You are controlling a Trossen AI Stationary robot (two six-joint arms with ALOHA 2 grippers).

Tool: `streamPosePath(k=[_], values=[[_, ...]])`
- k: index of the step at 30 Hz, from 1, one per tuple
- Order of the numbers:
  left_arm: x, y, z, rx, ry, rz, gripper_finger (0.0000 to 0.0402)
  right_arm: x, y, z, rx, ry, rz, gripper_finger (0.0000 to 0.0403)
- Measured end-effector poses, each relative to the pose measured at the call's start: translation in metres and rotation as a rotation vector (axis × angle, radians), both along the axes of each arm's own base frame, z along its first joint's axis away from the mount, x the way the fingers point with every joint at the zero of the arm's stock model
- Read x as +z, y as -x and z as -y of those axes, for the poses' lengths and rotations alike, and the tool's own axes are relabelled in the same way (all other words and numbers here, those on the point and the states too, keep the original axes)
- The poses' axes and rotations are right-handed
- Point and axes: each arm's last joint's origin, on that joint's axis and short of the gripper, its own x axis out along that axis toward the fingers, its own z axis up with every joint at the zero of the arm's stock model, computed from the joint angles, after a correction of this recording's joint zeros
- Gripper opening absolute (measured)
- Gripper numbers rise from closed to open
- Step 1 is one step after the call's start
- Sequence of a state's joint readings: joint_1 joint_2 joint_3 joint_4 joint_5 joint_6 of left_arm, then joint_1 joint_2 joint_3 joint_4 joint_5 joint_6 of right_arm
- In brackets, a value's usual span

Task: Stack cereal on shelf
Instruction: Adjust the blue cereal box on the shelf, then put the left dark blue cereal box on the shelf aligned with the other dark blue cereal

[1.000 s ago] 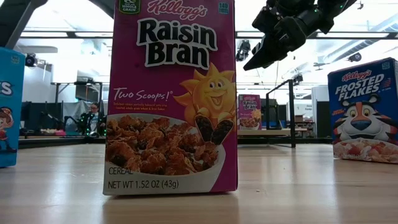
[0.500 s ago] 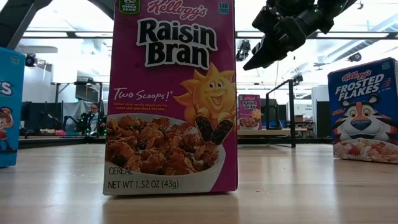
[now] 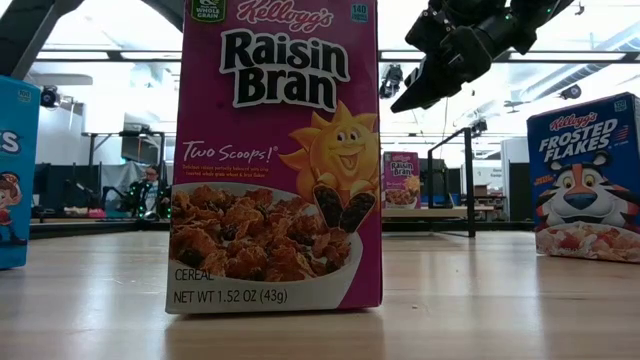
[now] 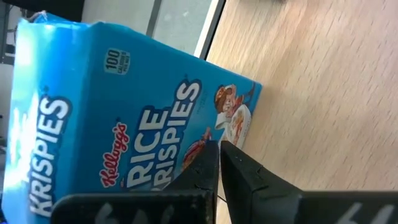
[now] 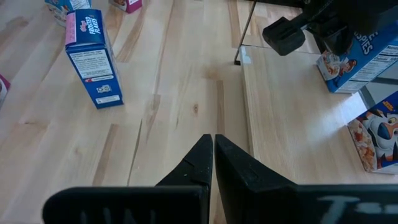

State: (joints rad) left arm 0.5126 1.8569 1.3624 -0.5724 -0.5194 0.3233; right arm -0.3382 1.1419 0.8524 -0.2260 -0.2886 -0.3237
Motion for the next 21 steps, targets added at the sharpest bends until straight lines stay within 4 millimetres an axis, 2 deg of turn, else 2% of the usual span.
streamPosePath(k=[5,9,16,21], values=[[0.005,-0.002,0.007,-0.015,-0.010,0.012,0.0000,0.000,0.000,0.000,-0.001,-0.002,0.000,0.0009],[0.022,-0.005,0.025,-0.049,-0.026,0.056,0.0000,0.000,0.000,0.000,-0.007,-0.011,0.000,0.0009],[0.062,0.000,0.078,-0.113,0.001,0.178,0.0000,0.001,0.000,0.000,-0.013,-0.017,0.009,0.0009],[0.085,0.008,0.121,-0.134,0.128,0.317,0.0000,0.005,-0.003,0.001,0.000,0.020,0.056,0.0009]])
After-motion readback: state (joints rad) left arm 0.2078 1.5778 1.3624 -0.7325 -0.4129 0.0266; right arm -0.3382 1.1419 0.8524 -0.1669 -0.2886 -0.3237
